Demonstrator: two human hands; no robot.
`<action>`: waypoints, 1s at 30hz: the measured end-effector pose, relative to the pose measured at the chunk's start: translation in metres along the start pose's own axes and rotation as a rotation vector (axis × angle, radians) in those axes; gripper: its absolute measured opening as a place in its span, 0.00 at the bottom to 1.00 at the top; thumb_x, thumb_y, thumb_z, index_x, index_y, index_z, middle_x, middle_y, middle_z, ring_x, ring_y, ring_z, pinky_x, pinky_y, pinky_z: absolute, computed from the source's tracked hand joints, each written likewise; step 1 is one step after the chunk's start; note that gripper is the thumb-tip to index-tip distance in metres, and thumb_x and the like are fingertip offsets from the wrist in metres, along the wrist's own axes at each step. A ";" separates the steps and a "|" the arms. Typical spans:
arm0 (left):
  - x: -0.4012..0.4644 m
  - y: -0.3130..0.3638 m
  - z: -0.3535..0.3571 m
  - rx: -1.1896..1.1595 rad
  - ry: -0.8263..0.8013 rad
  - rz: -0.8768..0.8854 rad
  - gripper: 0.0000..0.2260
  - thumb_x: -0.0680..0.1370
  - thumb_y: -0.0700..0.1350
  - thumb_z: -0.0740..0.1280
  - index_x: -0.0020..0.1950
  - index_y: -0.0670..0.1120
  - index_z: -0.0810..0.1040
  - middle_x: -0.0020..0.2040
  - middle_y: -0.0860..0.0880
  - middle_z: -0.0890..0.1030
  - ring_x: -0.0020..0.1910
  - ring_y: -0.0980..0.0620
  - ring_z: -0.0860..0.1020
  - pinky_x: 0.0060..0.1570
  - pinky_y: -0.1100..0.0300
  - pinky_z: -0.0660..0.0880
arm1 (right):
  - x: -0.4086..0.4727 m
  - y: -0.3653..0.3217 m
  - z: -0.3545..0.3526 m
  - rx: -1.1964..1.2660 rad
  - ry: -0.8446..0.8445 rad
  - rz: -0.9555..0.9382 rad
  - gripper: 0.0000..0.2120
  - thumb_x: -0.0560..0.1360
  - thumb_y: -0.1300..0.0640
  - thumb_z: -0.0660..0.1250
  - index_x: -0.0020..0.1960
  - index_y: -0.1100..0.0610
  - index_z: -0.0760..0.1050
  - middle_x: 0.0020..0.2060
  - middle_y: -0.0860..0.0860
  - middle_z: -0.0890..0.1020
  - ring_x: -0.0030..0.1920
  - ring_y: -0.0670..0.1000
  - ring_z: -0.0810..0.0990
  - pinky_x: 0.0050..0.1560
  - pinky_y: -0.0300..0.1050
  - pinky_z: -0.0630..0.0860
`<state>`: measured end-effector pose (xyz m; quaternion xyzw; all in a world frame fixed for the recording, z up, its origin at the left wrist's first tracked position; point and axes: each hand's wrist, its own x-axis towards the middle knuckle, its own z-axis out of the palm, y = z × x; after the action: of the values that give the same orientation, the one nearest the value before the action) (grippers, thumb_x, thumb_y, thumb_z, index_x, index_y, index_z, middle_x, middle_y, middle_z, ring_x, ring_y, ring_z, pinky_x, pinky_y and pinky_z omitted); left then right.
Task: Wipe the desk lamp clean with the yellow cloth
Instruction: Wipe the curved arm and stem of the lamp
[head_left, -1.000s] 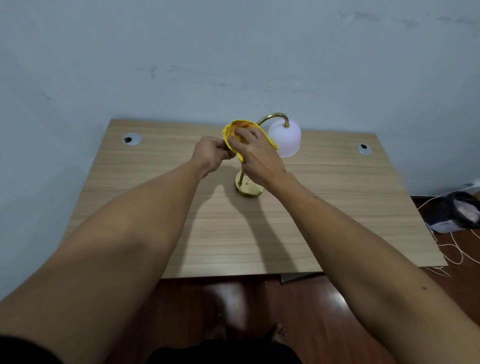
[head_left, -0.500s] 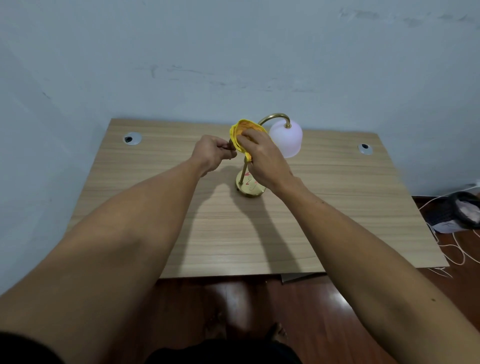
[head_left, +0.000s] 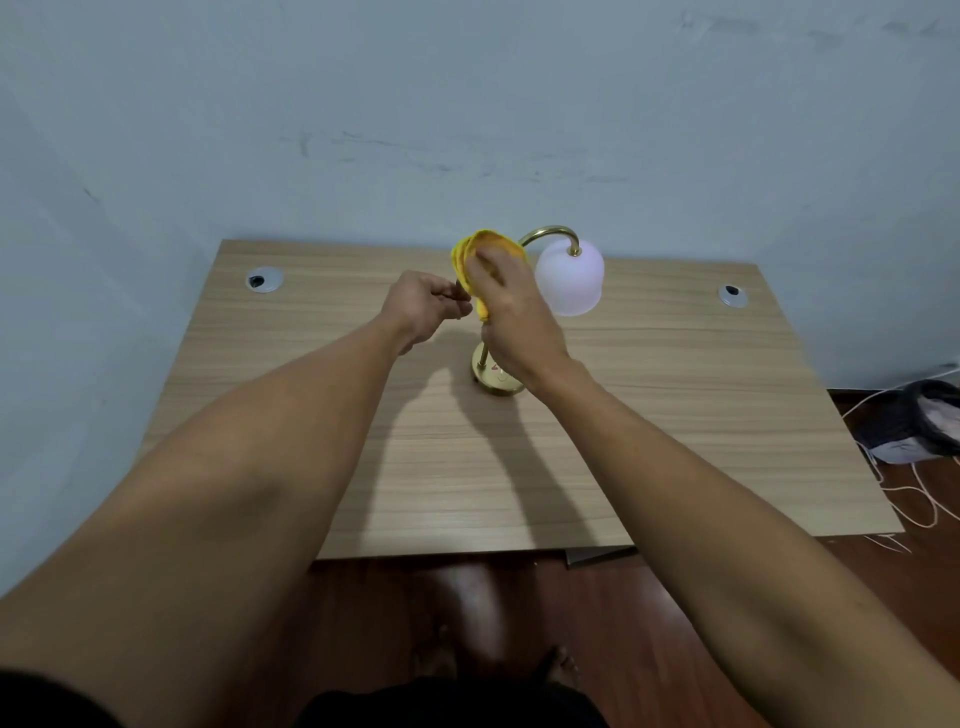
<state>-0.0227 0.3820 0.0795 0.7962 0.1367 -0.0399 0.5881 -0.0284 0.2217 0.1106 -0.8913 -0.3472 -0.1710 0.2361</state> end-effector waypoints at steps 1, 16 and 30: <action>-0.001 0.001 0.000 0.014 0.006 0.006 0.05 0.75 0.31 0.70 0.47 0.38 0.83 0.33 0.53 0.80 0.24 0.67 0.73 0.31 0.71 0.68 | 0.002 0.000 0.003 -0.085 -0.078 -0.034 0.28 0.67 0.74 0.58 0.66 0.66 0.75 0.65 0.64 0.76 0.65 0.66 0.73 0.62 0.54 0.72; 0.002 -0.002 -0.002 0.000 0.012 0.012 0.05 0.74 0.33 0.72 0.49 0.39 0.85 0.37 0.50 0.83 0.28 0.67 0.76 0.33 0.71 0.70 | 0.000 0.008 0.002 -0.210 -0.155 -0.065 0.28 0.69 0.74 0.62 0.68 0.63 0.75 0.66 0.63 0.76 0.64 0.66 0.74 0.56 0.58 0.77; 0.006 -0.004 0.000 0.009 0.017 0.000 0.08 0.72 0.38 0.77 0.51 0.41 0.86 0.40 0.51 0.84 0.36 0.61 0.79 0.40 0.69 0.71 | -0.041 0.017 0.005 0.072 0.266 0.145 0.23 0.70 0.75 0.63 0.64 0.68 0.79 0.61 0.64 0.78 0.60 0.64 0.76 0.60 0.57 0.76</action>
<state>-0.0184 0.3838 0.0746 0.7990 0.1414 -0.0340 0.5835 -0.0447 0.1914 0.0824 -0.8745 -0.2534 -0.2576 0.3234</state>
